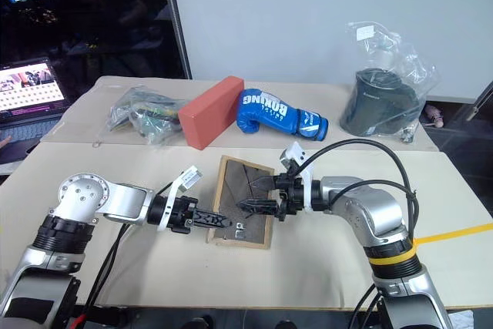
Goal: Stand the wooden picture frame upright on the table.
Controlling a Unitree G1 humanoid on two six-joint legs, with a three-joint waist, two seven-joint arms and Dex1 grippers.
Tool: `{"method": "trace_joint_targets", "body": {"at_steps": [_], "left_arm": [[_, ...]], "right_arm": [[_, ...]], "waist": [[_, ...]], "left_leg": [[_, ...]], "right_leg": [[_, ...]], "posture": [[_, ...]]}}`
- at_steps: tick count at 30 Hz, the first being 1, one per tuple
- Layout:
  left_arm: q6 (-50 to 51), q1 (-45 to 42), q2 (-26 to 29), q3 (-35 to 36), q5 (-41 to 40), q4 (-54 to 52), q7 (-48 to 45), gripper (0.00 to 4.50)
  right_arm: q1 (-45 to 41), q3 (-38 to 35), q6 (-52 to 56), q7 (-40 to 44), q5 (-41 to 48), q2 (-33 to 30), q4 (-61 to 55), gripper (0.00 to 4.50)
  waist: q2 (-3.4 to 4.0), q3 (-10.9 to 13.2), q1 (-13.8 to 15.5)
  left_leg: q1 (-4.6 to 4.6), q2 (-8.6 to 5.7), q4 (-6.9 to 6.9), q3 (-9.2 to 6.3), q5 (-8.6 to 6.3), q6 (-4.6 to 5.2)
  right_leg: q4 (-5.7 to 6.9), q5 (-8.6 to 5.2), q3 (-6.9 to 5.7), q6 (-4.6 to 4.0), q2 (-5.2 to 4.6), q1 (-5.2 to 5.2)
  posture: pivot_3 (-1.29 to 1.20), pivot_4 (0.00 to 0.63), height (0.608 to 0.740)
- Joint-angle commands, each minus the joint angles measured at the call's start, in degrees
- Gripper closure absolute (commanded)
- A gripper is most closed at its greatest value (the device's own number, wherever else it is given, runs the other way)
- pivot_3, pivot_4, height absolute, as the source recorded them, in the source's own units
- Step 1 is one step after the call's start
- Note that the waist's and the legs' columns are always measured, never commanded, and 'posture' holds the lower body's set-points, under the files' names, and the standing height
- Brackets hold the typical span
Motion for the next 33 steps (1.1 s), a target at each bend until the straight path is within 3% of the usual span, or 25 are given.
{"method": "trace_joint_targets", "body": {"at_steps": [1, 9, 17, 22, 27, 30, 33], "left_arm": [[2.1, -3.2, -1.0, 2.9, -1.0, 0.7, -4.3, 3.36], [3.8, -4.9, 4.8, 3.3, 0.5, -0.6, -20.7, 3.36], [1.0, -7.7, 8.7, 0.2, 12.1, 1.8, -34.1, 3.36], [2.4, -9.9, 8.3, 0.3, 15.7, 7.5, -40.1, 3.36], [3.8, -11.0, 7.5, -0.8, 16.3, 10.1, -43.5, 3.36], [3.8, -11.7, 6.4, -2.6, 15.4, 11.8, -43.8, 3.36], [3.8, -12.1, 6.2, -4.1, 14.5, 11.4, -44.1, 3.36]], "right_arm": [[0.8, 1.3, -4.0, 4.1, 1.4, -0.1, -4.8, 0.01], [-0.1, -4.1, -3.5, 9.2, 3.9, -7.7, -3.6, 0.01], [1.5, -7.4, -8.6, 7.3, -2.2, -15.0, 0.1, 0.01], [4.4, -8.5, -29.8, 0.8, -15.8, -15.5, 5.5, 0.01], [4.8, -7.6, -59.0, -9.3, -31.5, -14.4, 13.4, 0.01], [5.3, -6.3, -78.6, -28.8, -52.0, -13.6, 13.3, 0.01], [4.5, -3.3, -85.3, -36.5, -61.4, -12.1, 14.2, 0.01]], "waist": [[0.01, 0.0, 0.0], [0.06, 0.4, -0.1], [0.03, 0.4, 0.1], [0.03, 0.4, 0.1], [0.05, 0.5, -0.4], [0.05, 0.5, -0.5], [0.05, 0.5, -0.5]], "left_leg": [[0.0, 0.0, 0.0, 0.0, 0.0, 0.0], [0.0, 0.01, 0.0, -0.06, 0.07, -0.1], [0.0, 0.01, 0.0, -0.07, 0.07, -0.11], [-0.1, 0.01, 0.0, -0.07, 0.07, -0.11], [-0.15, 0.02, -0.01, -0.07, 0.09, -0.13], [-0.22, 0.01, -0.02, -0.07, 0.15, -0.21], [-0.24, -0.02, -0.02, -0.05, 0.21, -0.32]], "right_leg": [[0.0, -0.01, -0.02, 0.01, 0.0, 0.0], [0.06, 0.01, -0.1, -0.02, -0.01, -0.02], [0.04, -0.01, -0.12, 0.01, -0.01, -0.02], [0.04, -0.04, -0.14, 0.03, -0.01, -0.11], [0.09, -0.04, -0.14, 0.03, -0.01, -0.22], [0.22, -0.01, -0.14, -0.02, -0.01, -0.34], [0.61, -0.02, -0.14, -0.02, -0.05, -0.58]], "posture": [[0.0, 0.15, 0.727], [0.0, 0.15, 0.727], [0.0, 0.15, 0.727], [0.0, 0.15, 0.727], [0.0, 0.15, 0.727], [0.0, 0.15, 0.727], [0.0, 0.15, 0.727]]}}
